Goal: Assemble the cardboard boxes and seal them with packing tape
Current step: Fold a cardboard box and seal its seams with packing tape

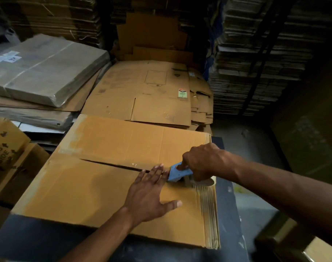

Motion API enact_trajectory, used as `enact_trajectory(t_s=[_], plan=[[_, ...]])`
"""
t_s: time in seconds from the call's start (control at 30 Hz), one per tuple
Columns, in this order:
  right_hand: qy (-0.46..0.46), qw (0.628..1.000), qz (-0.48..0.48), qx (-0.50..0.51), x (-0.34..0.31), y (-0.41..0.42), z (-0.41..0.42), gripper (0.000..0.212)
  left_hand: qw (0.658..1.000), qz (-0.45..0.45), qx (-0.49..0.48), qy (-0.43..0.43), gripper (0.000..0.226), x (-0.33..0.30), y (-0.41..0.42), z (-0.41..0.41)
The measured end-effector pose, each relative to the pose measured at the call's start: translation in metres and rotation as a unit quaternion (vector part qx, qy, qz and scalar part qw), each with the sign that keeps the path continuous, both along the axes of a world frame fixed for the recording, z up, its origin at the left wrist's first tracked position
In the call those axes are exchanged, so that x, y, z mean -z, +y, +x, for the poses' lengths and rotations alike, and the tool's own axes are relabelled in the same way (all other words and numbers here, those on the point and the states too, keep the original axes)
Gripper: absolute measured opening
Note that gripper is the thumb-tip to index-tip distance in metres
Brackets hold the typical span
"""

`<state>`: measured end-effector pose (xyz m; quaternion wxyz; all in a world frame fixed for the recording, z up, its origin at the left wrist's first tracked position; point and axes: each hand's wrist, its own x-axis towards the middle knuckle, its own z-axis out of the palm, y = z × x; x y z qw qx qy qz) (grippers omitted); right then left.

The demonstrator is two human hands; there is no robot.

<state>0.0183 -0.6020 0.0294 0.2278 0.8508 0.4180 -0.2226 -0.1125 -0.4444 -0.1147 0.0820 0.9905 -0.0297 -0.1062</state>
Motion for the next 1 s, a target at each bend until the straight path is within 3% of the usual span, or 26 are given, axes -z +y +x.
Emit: enact_trajectory(t_s=[0.43, 0.77, 1.0], plan=[[0.001, 0.996, -0.088, 0.002, -0.012, -0.068, 0.021, 0.066, 0.999, 0.004, 0.012, 0.03, 0.114, -0.001, 0.001, 0.005], [-0.013, 1.0, -0.02, -0.001, 0.005, -0.091, 0.019, 0.06, 0.984, 0.063, 0.144, 0.087, 0.116, -0.024, -0.03, 0.029], [-0.002, 1.0, -0.022, 0.018, -0.001, -0.08, 0.012, 0.061, 0.983, 0.007, 0.154, 0.102, 0.119, -0.01, -0.031, 0.026]])
